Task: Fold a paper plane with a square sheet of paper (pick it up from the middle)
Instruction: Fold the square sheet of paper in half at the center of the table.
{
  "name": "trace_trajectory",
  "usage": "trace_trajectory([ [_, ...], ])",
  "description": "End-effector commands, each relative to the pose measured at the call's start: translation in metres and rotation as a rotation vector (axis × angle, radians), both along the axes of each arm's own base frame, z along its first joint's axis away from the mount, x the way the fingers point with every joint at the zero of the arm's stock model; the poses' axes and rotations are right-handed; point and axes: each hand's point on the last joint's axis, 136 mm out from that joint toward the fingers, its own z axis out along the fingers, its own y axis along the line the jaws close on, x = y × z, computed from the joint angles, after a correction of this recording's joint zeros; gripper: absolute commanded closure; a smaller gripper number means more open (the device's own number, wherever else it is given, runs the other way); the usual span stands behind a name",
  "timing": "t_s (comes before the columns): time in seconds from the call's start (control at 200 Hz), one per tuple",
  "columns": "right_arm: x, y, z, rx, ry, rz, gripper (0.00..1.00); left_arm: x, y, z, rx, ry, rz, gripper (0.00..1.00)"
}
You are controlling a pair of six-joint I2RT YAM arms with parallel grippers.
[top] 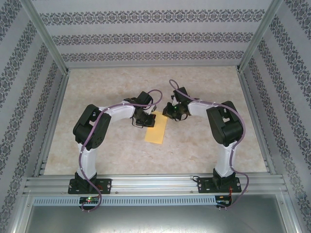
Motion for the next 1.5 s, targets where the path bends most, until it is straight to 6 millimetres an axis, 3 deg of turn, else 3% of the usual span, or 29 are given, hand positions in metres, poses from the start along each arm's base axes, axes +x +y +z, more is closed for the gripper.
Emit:
trace_trajectory([
  [0.0, -0.007, -0.01, -0.023, -0.074, 0.066, -0.015, 0.92, -0.026, 0.034, -0.035, 0.152, 0.112, 0.009, 1.0],
  [0.08, -0.006, -0.007, -0.017, -0.054, 0.059, -0.009, 0.92, -0.026, 0.034, -0.035, 0.152, 0.111, 0.008, 1.0],
  [0.225, 0.015, 0.005, 0.033, 0.095, -0.042, -0.012, 0.91, -0.026, 0.034, -0.034, 0.151, 0.11, 0.007, 1.0],
  [0.335, 0.026, 0.004, 0.049, 0.135, -0.086, -0.016, 0.91, -0.027, 0.035, -0.034, 0.153, 0.11, 0.007, 1.0],
  [0.395, 0.026, 0.005, 0.045, 0.126, -0.081, -0.005, 0.91, -0.027, 0.035, -0.034, 0.152, 0.109, 0.009, 1.0],
  [0.704, 0.004, -0.006, -0.02, -0.015, 0.087, -0.033, 0.92, -0.027, 0.034, -0.033, 0.149, 0.108, 0.006, 1.0],
  [0.869, -0.002, -0.01, -0.032, -0.058, 0.104, -0.036, 0.92, -0.026, 0.035, -0.033, 0.15, 0.108, 0.009, 1.0],
  [0.979, 0.007, -0.009, -0.012, -0.012, 0.046, -0.034, 0.92, -0.026, 0.035, -0.033, 0.149, 0.107, 0.011, 1.0],
  [1.169, 0.02, -0.012, 0.065, 0.09, -0.134, -0.022, 0.9, -0.026, 0.034, -0.032, 0.146, 0.105, 0.015, 1.0],
  [1.229, 0.015, -0.012, 0.079, 0.097, -0.166, -0.019, 0.9, -0.026, 0.033, -0.032, 0.141, 0.104, 0.016, 1.0],
  [1.294, 0.004, -0.007, 0.08, 0.12, -0.163, -0.009, 0.89, -0.026, 0.033, -0.033, 0.14, 0.107, 0.017, 1.0],
  [1.499, -0.049, 0.018, 0.052, 0.107, -0.095, 0.026, 0.9, -0.026, 0.034, -0.031, 0.143, 0.102, 0.017, 1.0],
])
